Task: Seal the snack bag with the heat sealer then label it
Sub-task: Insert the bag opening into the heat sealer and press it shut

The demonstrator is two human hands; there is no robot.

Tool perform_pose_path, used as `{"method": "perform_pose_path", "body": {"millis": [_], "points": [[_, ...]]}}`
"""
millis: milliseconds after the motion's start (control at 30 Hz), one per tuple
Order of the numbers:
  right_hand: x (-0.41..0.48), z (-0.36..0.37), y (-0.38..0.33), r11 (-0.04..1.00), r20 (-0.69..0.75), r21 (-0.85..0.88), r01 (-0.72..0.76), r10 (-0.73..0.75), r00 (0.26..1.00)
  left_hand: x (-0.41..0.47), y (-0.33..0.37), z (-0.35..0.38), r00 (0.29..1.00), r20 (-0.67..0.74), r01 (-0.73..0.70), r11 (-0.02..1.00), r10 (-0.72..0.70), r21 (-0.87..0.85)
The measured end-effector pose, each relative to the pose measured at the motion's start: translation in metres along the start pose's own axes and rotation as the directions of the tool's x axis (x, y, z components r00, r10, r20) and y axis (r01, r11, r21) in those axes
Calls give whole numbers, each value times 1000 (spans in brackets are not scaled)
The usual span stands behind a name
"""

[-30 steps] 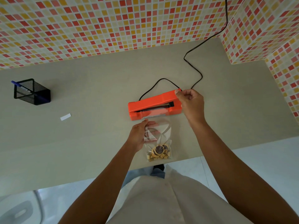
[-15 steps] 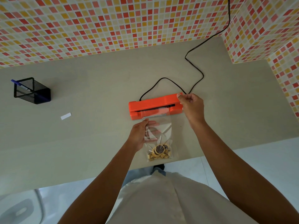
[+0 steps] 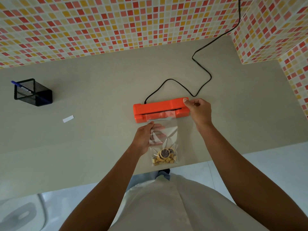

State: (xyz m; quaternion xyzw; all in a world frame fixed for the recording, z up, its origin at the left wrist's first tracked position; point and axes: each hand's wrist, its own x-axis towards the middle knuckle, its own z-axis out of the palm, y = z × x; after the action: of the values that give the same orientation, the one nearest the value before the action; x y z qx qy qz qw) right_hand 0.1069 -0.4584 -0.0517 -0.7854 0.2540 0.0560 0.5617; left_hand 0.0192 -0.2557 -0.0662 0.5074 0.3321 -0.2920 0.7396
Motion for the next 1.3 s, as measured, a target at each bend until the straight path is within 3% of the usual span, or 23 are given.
{"method": "perform_pose_path", "body": {"millis": [300, 1300], "points": [[-1, 0, -5, 992, 52, 91, -93, 88, 995, 2, -2, -1, 1000, 1, 1, 1000, -1, -16], [-5, 2, -5, 993, 11, 107, -53, 52, 999, 9, -6, -2, 999, -15, -30, 1000, 30, -2]]}}
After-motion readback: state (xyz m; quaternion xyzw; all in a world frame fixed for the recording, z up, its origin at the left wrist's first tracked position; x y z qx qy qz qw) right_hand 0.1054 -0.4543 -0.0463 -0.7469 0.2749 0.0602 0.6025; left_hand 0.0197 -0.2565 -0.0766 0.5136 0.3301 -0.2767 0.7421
